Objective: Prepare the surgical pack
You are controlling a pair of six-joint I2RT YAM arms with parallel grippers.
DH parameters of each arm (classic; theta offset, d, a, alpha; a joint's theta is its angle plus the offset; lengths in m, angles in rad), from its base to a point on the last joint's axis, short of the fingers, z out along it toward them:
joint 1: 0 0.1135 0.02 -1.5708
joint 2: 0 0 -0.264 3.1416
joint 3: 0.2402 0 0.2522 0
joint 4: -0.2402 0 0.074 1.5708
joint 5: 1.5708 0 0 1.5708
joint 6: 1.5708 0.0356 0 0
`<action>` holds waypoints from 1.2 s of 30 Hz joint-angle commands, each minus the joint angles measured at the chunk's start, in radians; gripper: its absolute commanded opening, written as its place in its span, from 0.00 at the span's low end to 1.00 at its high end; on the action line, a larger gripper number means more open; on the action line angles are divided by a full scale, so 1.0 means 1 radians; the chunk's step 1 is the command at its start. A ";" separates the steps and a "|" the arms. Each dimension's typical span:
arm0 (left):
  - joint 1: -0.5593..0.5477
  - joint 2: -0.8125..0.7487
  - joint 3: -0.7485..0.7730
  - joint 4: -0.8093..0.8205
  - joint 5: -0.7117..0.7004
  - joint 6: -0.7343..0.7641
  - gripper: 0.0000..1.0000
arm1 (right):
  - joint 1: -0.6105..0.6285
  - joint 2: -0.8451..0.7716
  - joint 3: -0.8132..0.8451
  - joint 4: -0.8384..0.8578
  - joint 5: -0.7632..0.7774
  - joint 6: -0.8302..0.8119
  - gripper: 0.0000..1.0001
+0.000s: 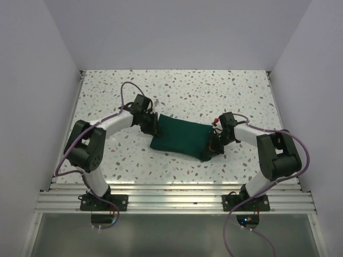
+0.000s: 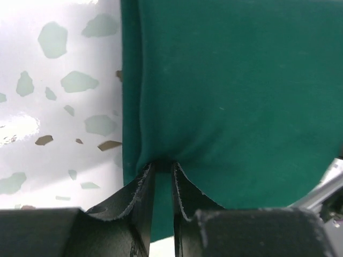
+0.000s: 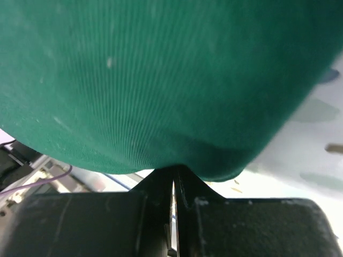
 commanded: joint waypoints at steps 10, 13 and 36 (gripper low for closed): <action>0.034 -0.017 0.035 -0.052 -0.140 0.030 0.21 | -0.004 -0.054 0.254 -0.233 0.172 -0.091 0.02; 0.035 -0.069 0.035 -0.072 -0.157 0.031 0.24 | -0.012 -0.054 0.314 -0.321 0.205 -0.111 0.03; 0.050 0.080 0.070 -0.092 -0.162 0.008 0.26 | 0.002 0.245 0.521 -0.343 0.425 -0.110 0.04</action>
